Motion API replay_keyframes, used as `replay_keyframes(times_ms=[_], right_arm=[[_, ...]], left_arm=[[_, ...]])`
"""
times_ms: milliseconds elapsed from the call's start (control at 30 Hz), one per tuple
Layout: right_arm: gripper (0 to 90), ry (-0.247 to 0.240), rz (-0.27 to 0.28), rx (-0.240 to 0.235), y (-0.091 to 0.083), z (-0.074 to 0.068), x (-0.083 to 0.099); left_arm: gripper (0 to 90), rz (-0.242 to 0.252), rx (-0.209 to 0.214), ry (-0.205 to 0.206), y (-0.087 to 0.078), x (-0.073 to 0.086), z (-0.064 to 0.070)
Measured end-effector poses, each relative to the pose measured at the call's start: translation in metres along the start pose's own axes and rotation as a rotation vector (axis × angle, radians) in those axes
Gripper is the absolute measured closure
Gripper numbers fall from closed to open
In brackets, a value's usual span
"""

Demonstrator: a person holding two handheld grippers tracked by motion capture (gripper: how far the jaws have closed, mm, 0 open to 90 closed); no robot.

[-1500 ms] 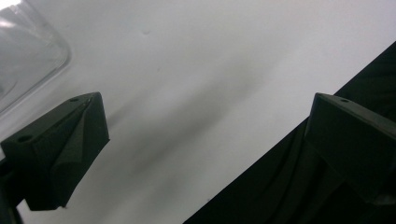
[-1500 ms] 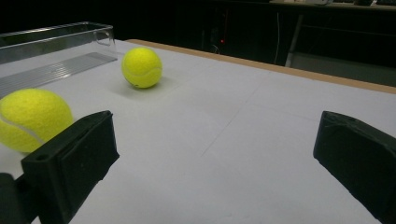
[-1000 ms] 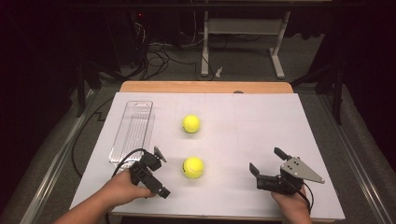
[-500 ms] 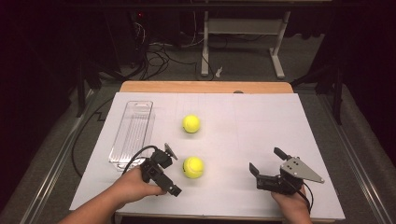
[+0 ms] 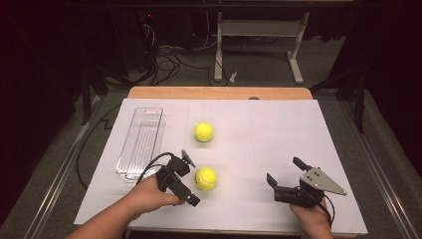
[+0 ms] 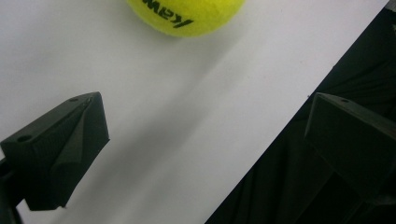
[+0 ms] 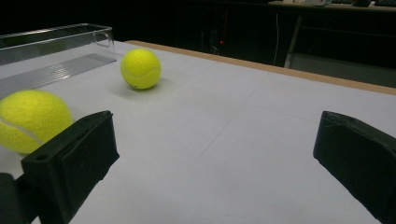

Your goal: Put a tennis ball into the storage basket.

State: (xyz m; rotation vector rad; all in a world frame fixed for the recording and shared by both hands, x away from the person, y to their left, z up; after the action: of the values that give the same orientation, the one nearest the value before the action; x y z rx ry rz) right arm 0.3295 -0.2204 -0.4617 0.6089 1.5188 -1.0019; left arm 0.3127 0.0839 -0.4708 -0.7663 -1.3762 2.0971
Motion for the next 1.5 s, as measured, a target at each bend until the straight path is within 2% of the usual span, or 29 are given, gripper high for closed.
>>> replay_keyframes(times_ms=[433,1200,1500], right_arm=[[0.3,-0.001,0.002,0.001,0.0,0.001,0.0],[0.3,0.003,0.001,0.0,0.0,0.001,0.0],[0.3,0.004,0.001,-0.001,0.0,0.002,0.0]], left_arm=[[0.6,0.017,0.004,0.01,-0.007,-0.015,0.003],[0.6,0.02,0.01,0.011,-0.007,-0.037,0.003],[0.7,0.036,0.001,-0.018,0.0,-0.047,-0.004]])
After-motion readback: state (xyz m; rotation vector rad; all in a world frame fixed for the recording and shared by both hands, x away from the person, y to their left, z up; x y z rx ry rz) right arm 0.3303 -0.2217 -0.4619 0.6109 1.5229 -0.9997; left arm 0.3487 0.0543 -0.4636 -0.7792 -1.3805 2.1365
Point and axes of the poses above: each handheld gripper's, and its own axes: y roughly forward along the jaws, x roughly out of its underside, z roughly to its right, the point moved 7 cm from there along y, roughly forward along the jaws, and after that the axes turned 1 degree about -x, right-handed, at the moved point
